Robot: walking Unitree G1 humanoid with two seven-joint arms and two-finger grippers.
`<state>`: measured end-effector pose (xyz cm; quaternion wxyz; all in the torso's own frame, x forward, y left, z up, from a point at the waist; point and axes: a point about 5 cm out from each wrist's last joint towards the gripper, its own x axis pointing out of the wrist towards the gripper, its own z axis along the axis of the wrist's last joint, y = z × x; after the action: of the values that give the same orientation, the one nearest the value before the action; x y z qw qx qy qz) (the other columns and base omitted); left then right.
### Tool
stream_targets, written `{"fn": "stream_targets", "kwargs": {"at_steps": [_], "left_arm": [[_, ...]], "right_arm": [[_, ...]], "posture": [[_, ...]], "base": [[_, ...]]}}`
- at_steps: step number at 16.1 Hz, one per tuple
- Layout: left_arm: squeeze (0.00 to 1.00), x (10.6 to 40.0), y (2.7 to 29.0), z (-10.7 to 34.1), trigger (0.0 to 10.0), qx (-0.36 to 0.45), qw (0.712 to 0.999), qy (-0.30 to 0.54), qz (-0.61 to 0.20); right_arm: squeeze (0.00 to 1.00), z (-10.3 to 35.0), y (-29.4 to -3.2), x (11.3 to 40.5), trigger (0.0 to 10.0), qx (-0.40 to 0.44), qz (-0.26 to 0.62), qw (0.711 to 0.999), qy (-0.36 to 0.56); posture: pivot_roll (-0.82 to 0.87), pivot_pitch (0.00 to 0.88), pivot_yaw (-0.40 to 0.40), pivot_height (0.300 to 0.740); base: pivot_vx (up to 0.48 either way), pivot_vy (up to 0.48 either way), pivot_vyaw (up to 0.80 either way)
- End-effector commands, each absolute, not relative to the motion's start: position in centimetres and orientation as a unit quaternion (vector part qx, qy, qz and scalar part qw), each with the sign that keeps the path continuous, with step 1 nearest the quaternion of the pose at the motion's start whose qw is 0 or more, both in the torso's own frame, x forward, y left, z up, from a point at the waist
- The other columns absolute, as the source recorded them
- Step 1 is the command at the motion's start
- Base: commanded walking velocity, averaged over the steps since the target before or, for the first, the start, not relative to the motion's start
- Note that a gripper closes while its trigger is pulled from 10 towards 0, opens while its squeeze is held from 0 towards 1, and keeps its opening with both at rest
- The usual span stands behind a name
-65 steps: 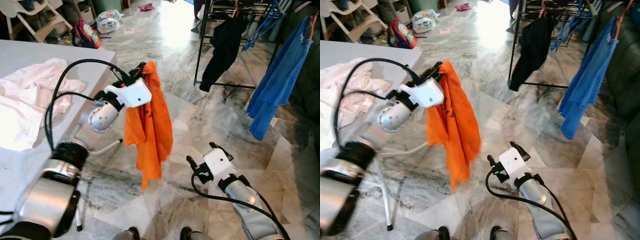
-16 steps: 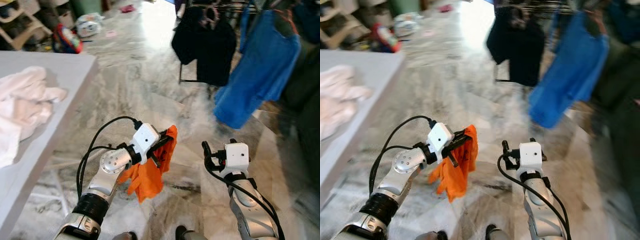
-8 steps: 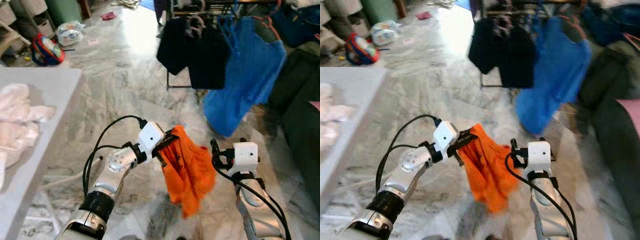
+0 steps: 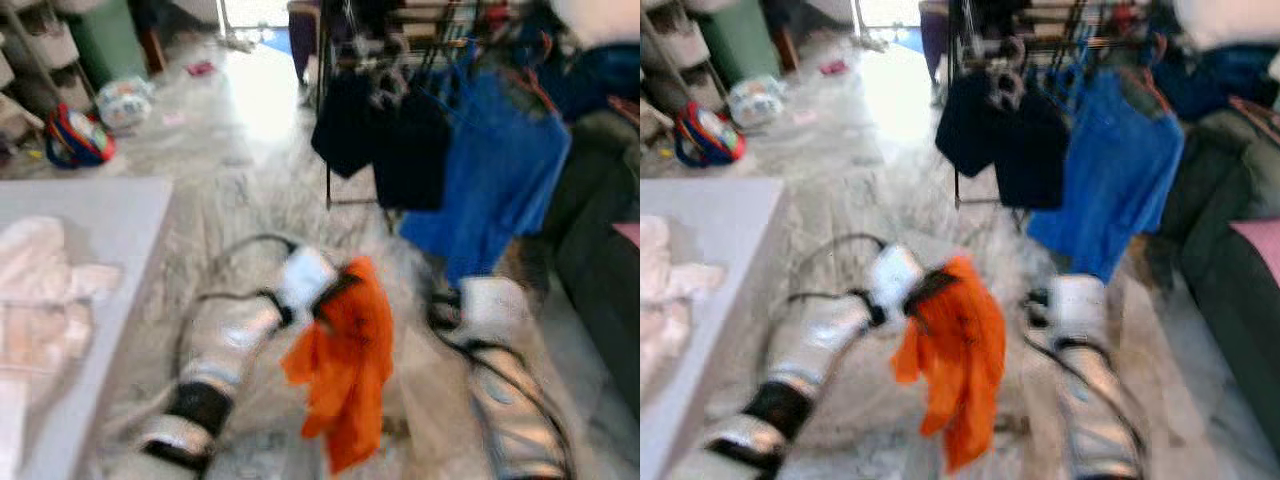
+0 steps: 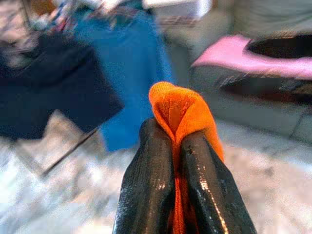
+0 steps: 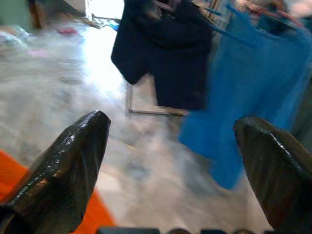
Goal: Hang hanger
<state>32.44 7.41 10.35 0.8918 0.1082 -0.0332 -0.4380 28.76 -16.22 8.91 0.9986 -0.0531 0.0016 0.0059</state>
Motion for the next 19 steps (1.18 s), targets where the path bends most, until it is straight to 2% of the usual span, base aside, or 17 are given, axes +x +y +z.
{"fn": "stream_targets", "kwargs": {"at_steps": [1, 5, 8, 10, 19], "left_arm": [[0.0, 32.54, 6.23, 11.08, 10.0, 0.102, 0.89, -0.054, -0.441], [0.0, 32.29, 5.57, 10.78, 10.0, 0.096, 0.889, -0.053, -0.445], [0.0, 32.41, 5.57, 10.65, 10.0, 0.091, 0.896, -0.051, -0.432], [0.0, 32.43, 5.61, 10.63, 10.0, 0.076, 0.898, -0.049, -0.43], [0.0, 32.28, 5.37, 10.44, 10.0, 0.076, 0.895, -0.046, -0.438]], "right_arm": [[0.0, 8.81, -17.78, 28.58, 10.0, -0.068, -0.02, 0.997, 0.008], [0.0, 9.0, -17.87, 28.78, 10.0, -0.069, -0.022, 0.997, 0.005], [0.0, 8.92, -17.87, 28.73, 10.0, -0.067, -0.026, 0.997, 0.006], [0.0, 8.9, -17.84, 28.77, 10.0, -0.067, -0.026, 0.997, 0.007], [0.0, 9.03, -17.93, 29.13, 10.0, -0.072, -0.025, 0.997, 0.007]], "posture": [[-0.08, 0.07, 0.033, 0.74], [-0.09, 0.071, 0.032, 0.74], [-0.09, 0.074, 0.032, 0.74], [-0.08, 0.075, 0.031, 0.74], [-0.08, 0.068, 0.026, 0.74]], "base": [[0.326, 0.289, 0.0], [0.335, 0.293, 0.0], [0.0, 0.0, 0.0], [0.0, -0.24, 0.0], [0.0, -0.47, 0.0]]}}
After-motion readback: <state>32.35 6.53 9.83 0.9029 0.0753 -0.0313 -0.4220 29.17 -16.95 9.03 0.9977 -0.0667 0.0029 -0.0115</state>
